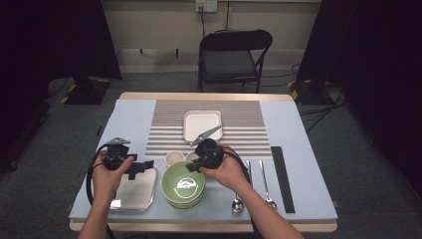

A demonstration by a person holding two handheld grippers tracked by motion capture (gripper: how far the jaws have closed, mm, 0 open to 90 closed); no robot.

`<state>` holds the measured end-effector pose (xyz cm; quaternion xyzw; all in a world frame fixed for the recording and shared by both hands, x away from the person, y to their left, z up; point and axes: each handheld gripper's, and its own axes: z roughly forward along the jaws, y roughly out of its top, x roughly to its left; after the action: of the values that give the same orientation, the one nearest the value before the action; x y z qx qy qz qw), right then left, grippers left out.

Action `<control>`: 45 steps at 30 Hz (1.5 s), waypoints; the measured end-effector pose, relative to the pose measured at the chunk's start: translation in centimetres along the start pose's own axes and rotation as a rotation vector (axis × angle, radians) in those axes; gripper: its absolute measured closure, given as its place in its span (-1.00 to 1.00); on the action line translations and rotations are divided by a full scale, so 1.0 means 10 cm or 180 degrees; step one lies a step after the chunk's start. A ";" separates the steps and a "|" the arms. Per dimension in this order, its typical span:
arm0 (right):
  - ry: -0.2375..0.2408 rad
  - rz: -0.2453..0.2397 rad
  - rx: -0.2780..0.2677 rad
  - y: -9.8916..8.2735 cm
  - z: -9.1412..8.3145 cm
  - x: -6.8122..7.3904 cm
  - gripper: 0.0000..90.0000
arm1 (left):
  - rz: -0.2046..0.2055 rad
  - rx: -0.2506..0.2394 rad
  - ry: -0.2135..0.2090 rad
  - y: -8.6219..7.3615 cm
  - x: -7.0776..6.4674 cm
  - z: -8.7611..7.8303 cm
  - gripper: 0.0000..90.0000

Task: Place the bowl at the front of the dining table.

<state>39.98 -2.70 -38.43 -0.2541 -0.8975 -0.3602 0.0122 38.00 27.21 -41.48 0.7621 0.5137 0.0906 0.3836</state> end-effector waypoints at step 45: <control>0.0223 0.0206 -0.0065 0.22 -0.38 -0.07 0.84 | -0.0003 0.0010 -0.0030 -0.01 0.02 -0.02 -0.55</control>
<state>41.00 -4.17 -34.35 -0.2704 -0.8841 -0.3775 0.0526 37.91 27.50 -41.49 0.7628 0.5124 0.0861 0.3849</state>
